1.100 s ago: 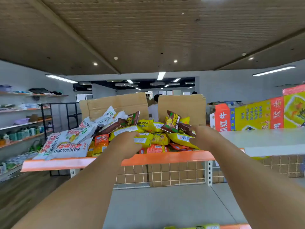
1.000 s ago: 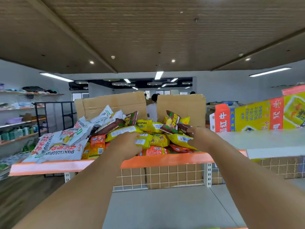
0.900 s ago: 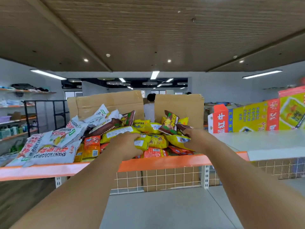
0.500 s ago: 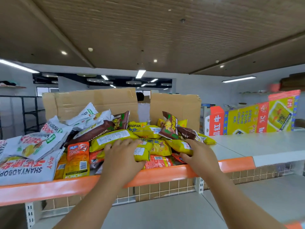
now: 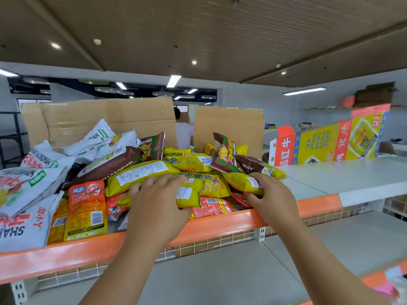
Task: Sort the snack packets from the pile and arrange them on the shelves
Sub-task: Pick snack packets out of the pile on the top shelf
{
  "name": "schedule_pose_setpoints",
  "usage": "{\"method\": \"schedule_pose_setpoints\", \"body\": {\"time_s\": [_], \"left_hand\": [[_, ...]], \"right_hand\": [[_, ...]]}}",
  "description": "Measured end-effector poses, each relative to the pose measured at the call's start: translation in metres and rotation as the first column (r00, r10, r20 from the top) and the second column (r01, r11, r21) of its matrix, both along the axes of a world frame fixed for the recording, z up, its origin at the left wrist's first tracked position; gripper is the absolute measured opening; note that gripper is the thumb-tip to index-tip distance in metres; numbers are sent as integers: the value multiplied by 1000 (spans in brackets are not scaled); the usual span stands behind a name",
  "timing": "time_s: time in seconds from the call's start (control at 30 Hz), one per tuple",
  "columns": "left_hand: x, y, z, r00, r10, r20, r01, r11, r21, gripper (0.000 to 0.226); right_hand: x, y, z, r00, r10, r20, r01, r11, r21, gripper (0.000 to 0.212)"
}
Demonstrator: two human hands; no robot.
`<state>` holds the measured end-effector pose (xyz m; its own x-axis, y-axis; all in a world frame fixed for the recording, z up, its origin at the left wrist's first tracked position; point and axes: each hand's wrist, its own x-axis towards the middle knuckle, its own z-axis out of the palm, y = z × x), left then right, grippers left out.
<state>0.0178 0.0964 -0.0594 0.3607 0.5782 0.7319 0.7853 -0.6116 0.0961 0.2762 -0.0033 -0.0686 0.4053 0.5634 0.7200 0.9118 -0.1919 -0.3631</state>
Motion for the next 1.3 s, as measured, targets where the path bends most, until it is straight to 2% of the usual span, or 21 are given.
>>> {"method": "schedule_pose_setpoints", "body": {"time_s": [0.13,0.2,0.27,0.33,0.4,0.47,0.5,0.57,0.63,0.67,0.77,0.87,0.97,1.03,1.13,1.3], "left_hand": [[0,-3,2,1000,-15,7,15,999,-44,66],[0,-4,3,997,-59,50,62,997,-51,60],[0,-6,11,972,-150,182,162,985,-53,50],[-2,-9,26,880,-266,395,316,946,-68,39],[0,-15,46,723,-357,592,477,877,-54,24],[6,-18,68,585,-371,721,559,829,-27,5],[10,-17,78,547,-358,757,563,826,-16,8],[19,-14,90,515,-322,795,570,821,-36,9],[27,-5,92,561,-283,778,556,825,-101,12],[33,0,88,603,-272,750,540,831,-132,16],[40,8,67,752,-253,609,428,889,-159,37],[41,7,52,858,-190,478,305,936,-177,81],[41,2,39,953,-118,278,153,982,-107,104],[42,-4,29,989,-33,143,47,994,-97,104],[46,-7,19,997,62,48,-57,992,-110,97],[49,-6,20,996,93,2,-92,987,-129,86]], "right_hand": [[5,1,-3,1000,15,-23,-15,1000,-3,45],[9,1,-1,994,76,-80,-74,997,21,42],[10,-2,8,959,203,-196,-183,976,115,37],[5,-2,24,911,311,-270,-239,934,266,29],[-3,0,42,845,416,-336,-264,871,414,18],[-13,6,57,745,542,-388,-302,794,527,14],[-19,9,63,690,597,-410,-317,758,570,15],[-27,16,70,580,675,-456,-327,706,628,16],[-35,24,69,493,703,-513,-332,697,636,13],[-37,27,66,505,675,-538,-325,726,606,9],[-39,39,51,664,512,-545,-301,850,433,15],[-42,45,39,820,323,-472,-207,937,283,42],[-45,41,32,912,152,-381,-62,969,240,68],[-49,38,28,958,98,-270,-37,974,222,69],[-60,37,24,994,67,-89,-49,982,184,70],[-76,41,20,999,28,-27,-28,999,17,75]]}}
